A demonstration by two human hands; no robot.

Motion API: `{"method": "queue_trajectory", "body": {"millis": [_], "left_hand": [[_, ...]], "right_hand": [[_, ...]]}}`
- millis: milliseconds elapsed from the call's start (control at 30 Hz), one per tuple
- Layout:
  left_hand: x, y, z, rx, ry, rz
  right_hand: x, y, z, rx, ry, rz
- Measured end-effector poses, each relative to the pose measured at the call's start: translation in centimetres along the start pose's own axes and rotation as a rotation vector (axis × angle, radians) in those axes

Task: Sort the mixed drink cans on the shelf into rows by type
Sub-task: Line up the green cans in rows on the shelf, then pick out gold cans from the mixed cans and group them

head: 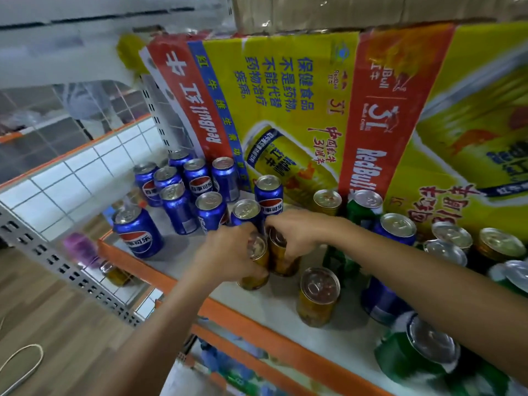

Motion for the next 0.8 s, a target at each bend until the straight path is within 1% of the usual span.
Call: {"method": "queue_trajectory", "body": {"millis": [100, 233, 400, 567, 667, 800], "left_hand": [[0.6, 1.6, 2.0, -0.011, 0.084, -0.049], [1.1, 4.0, 3.6, 0.127, 0.169, -0.117], [1.0, 8.1, 4.6, 0.318, 0.243, -0.309], [2.0, 13.5, 5.2, 0.402, 0.346, -0.513], [2.7, 16.8, 4.5, 0.453, 0.325, -0.600], [4.5, 21.8, 1.9, 0.539, 0.226, -0.691]], "right_hand": [[2.0, 0.8, 1.8, -0.011, 0.079, -0.050], [5.7, 2.5, 3.6, -0.044, 0.200, -0.146], [12.0, 4.4, 5.1, -0.127, 0.349, -0.314], [18.5, 6.0, 5.2, -0.205, 0.547, -0.466], [22.4, 6.8, 4.4, -0.247, 0.599, -0.544], [28.9, 7.8, 2.5, -0.281, 0.619, -0.676]]}}
Point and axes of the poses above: each hand's wrist, its own x-axis away from the middle knuckle, its own z-axis out of the back of the hand, y = z × x, the point moved 2 cm from there along -x, towards the middle knuckle, and after that the axes turned 10 degrees about x, right-handed, at the moved point
